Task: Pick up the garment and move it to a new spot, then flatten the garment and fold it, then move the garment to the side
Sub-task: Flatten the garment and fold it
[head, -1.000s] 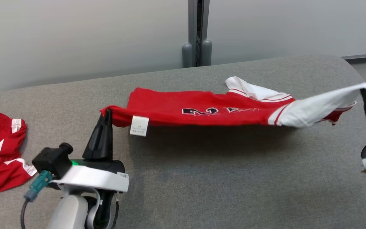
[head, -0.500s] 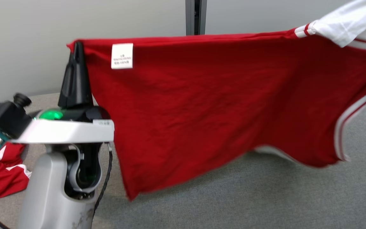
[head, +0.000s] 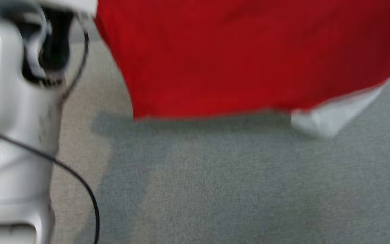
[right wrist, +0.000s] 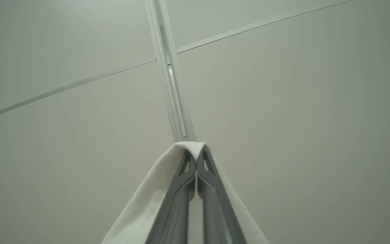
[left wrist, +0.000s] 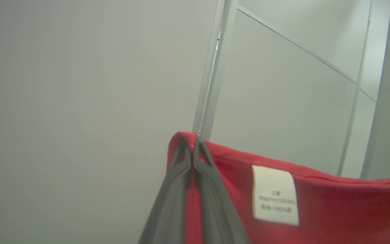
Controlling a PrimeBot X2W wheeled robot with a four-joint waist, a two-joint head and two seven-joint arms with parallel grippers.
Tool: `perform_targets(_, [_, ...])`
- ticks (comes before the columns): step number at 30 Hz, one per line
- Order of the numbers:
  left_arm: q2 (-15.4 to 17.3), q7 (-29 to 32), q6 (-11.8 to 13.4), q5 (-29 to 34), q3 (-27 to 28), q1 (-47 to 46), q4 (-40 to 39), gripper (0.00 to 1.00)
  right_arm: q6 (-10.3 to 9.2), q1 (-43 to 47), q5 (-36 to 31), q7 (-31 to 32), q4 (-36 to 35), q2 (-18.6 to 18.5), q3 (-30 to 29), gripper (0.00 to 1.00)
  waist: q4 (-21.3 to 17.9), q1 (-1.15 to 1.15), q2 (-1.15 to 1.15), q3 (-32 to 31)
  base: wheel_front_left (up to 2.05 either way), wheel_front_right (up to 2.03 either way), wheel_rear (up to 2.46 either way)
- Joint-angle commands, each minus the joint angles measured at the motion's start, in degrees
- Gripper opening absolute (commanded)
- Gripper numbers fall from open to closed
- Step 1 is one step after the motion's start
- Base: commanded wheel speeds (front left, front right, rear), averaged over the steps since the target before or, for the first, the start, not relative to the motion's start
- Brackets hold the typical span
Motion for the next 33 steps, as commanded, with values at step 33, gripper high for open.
perform_targets(33, [-5.1, -18.1, -4.7, 10.6, 1.2, -20.9, 36.7, 0.0, 0.03, -8.0, 17.7, -25.1, 21.1, -3.8, 24.1, 0.0, 1.5, 0.0, 0.0, 23.8, 0.0, 0.0, 0.0])
